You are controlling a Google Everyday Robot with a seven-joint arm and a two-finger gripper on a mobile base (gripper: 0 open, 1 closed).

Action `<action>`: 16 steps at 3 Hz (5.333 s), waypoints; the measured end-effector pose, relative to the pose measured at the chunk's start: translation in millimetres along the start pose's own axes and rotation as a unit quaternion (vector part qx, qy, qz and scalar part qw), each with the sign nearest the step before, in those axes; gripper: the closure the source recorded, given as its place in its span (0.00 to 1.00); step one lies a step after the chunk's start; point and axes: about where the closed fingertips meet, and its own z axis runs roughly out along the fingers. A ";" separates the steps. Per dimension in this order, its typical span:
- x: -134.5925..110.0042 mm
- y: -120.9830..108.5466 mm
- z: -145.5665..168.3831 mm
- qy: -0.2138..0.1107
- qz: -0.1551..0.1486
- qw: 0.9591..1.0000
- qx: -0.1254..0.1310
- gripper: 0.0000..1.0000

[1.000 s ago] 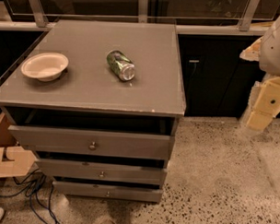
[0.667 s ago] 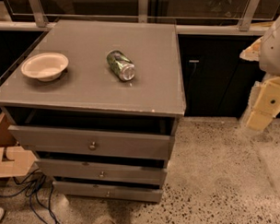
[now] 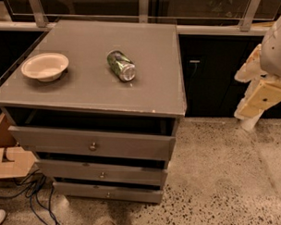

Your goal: Open top drawer

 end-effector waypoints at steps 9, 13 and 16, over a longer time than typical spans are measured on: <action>-104.6 98.8 147.2 -0.082 -0.027 0.995 -0.051 1.00; -135.2 96.3 247.0 -0.069 -0.029 0.997 0.000 1.00; -154.1 73.4 272.4 -0.093 0.000 0.995 0.036 1.00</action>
Offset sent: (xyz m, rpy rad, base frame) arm 0.0000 0.0000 0.0000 0.0000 0.0000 0.0000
